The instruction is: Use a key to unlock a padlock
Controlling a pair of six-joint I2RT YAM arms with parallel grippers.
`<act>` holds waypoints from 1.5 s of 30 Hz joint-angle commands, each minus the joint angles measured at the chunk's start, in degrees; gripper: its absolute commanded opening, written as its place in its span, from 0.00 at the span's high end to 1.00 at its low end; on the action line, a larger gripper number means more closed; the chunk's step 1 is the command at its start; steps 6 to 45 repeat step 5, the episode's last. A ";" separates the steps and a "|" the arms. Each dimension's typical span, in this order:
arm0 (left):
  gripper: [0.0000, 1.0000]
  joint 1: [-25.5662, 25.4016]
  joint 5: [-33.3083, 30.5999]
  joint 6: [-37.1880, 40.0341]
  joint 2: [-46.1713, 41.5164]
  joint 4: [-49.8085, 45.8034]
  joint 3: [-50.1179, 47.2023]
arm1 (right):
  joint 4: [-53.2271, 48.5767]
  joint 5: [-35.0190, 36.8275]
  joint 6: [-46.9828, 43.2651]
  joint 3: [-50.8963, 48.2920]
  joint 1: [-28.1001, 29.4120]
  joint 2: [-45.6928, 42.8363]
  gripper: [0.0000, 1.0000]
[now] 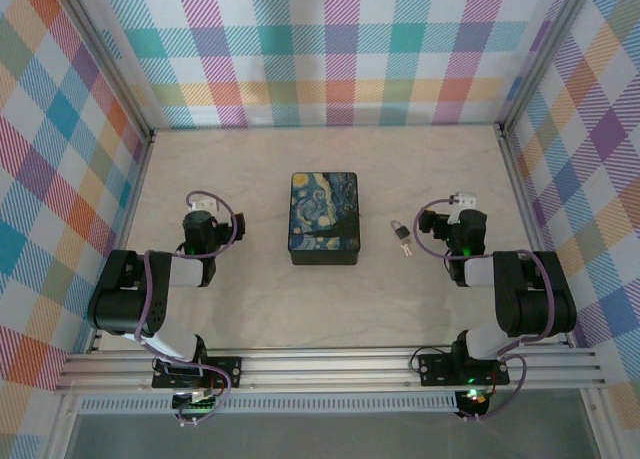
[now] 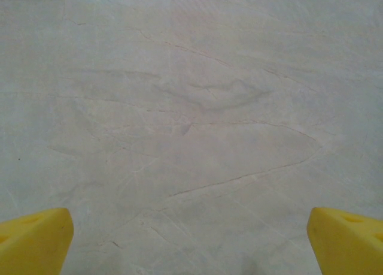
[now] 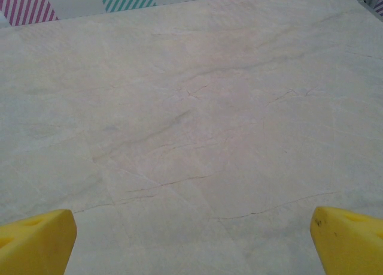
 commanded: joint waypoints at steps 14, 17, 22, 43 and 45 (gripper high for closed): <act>0.00 -0.28 1.12 0.85 -0.05 1.96 0.20 | 2.55 -0.95 -0.84 0.26 0.57 -0.06 0.00; 0.00 -0.28 1.12 0.85 -0.05 1.96 0.20 | 2.55 -0.95 -0.84 0.26 0.57 -0.06 0.00; 0.00 -0.28 1.12 0.85 -0.05 1.96 0.20 | 2.55 -0.95 -0.84 0.26 0.57 -0.06 0.00; 0.00 -0.28 1.12 0.85 -0.05 1.96 0.20 | 2.55 -0.95 -0.84 0.26 0.57 -0.06 0.00; 0.00 -0.28 1.12 0.85 -0.05 1.96 0.20 | 2.55 -0.95 -0.84 0.26 0.57 -0.06 0.00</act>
